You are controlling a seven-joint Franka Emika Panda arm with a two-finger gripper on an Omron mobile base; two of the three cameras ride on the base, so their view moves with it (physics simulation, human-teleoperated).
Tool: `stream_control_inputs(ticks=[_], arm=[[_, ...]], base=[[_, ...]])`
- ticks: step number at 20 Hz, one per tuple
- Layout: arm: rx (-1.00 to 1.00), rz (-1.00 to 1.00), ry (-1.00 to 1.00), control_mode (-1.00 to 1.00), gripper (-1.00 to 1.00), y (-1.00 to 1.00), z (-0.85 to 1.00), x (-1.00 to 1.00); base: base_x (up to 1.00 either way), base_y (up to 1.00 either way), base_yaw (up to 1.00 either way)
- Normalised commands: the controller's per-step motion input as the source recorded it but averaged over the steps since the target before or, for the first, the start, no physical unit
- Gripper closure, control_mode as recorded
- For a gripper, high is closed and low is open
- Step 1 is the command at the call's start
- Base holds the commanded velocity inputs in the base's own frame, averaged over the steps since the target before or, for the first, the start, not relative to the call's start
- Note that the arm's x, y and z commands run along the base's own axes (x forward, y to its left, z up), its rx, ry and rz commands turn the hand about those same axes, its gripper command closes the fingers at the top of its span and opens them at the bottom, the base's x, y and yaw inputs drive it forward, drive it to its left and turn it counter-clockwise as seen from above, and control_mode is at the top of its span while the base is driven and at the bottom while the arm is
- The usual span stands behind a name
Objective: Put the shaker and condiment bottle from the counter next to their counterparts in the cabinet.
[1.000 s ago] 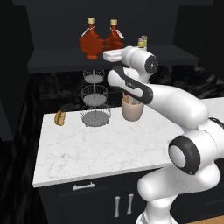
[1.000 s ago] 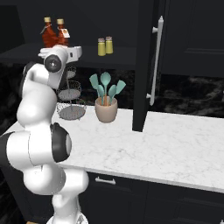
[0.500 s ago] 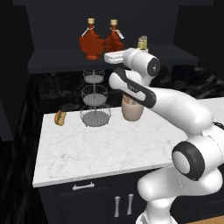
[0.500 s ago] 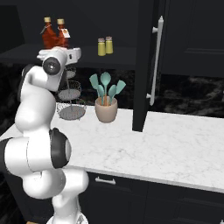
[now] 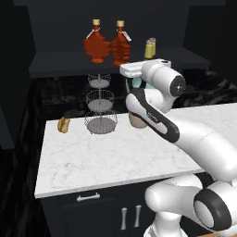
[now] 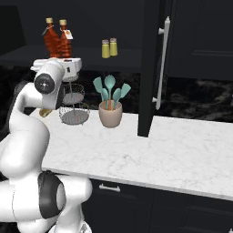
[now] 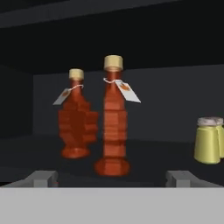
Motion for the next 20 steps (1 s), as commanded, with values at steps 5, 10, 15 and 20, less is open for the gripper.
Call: stream_control_inputs(ticks=[5,10,15,20], arm=[[0.06,-0.12,0.06,-1.00,-1.00,-0.04,0.33,-0.96],[0.04,-0.11,0.09,-1.00,-1.00,0.00,0.33,-0.83],[0.01,-0.07,0.05,-1.00,-1.00,0.00,0.06,-0.81],[0.00,-0.01,0.03,-1.00,-1.00,-0.14,-0.32,-0.81]], base=[[0.00,0.00,0.00],[0.00,0.00,0.00],[0.00,0.00,0.00],[0.00,0.00,0.00]])
